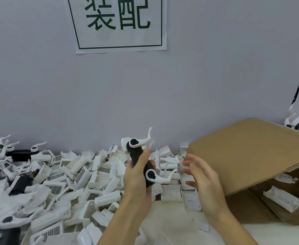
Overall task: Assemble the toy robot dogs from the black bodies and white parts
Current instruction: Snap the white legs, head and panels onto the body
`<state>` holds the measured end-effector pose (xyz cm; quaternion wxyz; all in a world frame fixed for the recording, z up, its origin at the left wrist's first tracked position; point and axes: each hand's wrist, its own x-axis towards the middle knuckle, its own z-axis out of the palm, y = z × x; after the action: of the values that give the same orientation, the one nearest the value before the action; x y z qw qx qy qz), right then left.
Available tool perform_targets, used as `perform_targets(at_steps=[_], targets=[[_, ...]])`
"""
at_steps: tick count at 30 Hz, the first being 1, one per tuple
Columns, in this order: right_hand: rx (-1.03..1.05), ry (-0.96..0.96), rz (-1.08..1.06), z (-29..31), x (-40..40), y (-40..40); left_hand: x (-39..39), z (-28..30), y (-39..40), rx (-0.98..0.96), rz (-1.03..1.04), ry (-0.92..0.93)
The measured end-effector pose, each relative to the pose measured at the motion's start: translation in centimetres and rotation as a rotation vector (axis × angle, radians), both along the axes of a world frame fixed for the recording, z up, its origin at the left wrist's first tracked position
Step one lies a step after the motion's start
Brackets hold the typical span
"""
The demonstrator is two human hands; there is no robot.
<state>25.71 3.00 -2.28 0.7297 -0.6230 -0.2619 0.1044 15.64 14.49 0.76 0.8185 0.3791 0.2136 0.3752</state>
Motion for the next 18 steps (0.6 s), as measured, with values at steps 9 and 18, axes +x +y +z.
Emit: perform_targets(at_steps=[9, 18], targets=[[-0.095, -0.008, 0.060, 0.0, -0.2, 0.0, -0.1, -0.7, 0.5, -0.064, -0.129, -0.085], [-0.196, 0.062, 0.453, 0.4, -2.6, 1.0, -0.1, -0.9, -0.3, 0.018, -0.215, 0.128]])
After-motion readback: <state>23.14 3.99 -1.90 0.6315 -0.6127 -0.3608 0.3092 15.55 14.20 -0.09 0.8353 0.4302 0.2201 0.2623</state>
